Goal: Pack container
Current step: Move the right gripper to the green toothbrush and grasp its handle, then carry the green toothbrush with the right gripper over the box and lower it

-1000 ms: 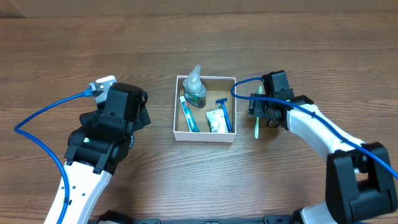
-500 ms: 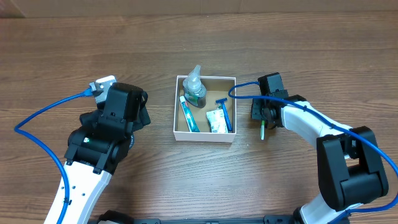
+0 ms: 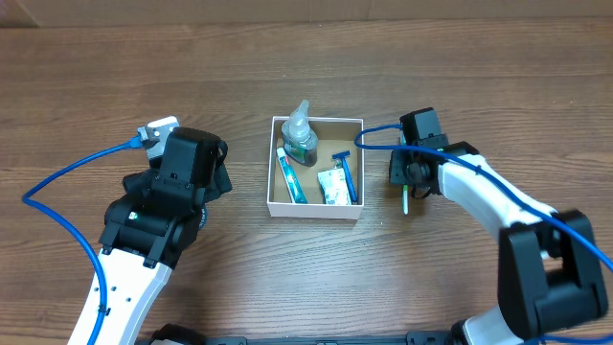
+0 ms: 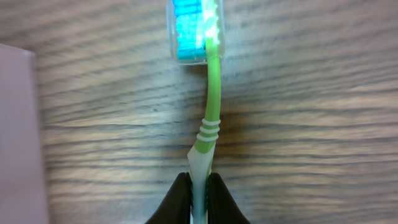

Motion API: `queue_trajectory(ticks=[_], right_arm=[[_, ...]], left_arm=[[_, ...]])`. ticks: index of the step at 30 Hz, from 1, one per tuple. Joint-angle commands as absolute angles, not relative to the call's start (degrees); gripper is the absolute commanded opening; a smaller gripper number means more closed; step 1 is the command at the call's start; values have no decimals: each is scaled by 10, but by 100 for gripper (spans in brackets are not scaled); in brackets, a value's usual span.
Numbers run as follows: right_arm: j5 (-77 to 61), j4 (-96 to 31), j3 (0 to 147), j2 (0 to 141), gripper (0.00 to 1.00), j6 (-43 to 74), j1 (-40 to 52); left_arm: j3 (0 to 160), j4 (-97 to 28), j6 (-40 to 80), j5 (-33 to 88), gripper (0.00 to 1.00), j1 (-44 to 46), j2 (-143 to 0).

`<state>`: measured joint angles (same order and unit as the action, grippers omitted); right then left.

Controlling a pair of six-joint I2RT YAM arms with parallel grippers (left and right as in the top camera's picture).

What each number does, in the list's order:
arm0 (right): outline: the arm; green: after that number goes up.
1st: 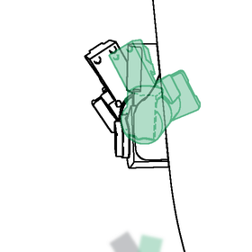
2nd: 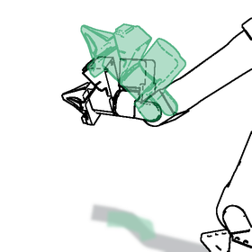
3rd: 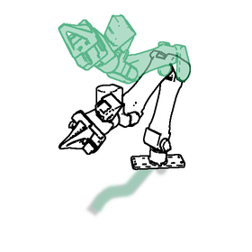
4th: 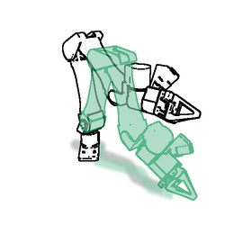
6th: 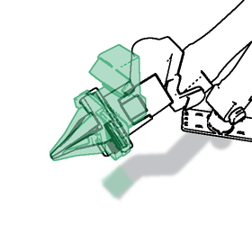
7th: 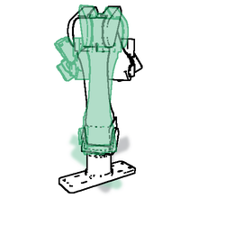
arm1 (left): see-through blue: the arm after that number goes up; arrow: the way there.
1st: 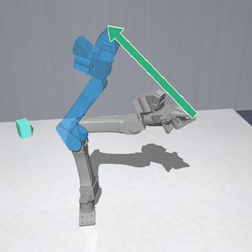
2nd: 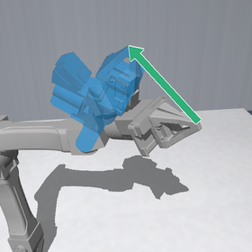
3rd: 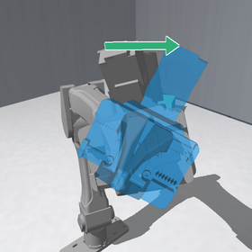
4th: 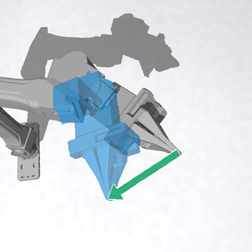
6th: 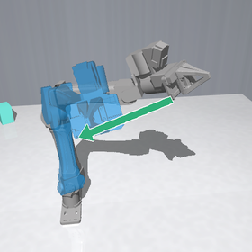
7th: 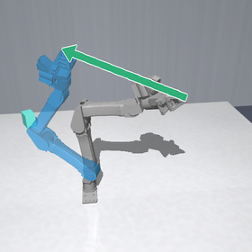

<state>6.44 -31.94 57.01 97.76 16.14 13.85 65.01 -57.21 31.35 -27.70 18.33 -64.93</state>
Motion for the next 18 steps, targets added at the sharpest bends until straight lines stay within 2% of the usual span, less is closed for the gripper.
queue_trajectory(ticks=[1, 12, 18], right_arm=[[70, -328, 590, 931, 11, 161, 136], [70, -403, 630, 863, 11, 163, 158], [68, -460, 678, 796, 11, 189, 214]], left_arm=[[658, -569, 308, -285, 100, 180, -651], [658, -569, 308, -285, 100, 180, -651], [658, -570, 308, -285, 100, 180, -651]])
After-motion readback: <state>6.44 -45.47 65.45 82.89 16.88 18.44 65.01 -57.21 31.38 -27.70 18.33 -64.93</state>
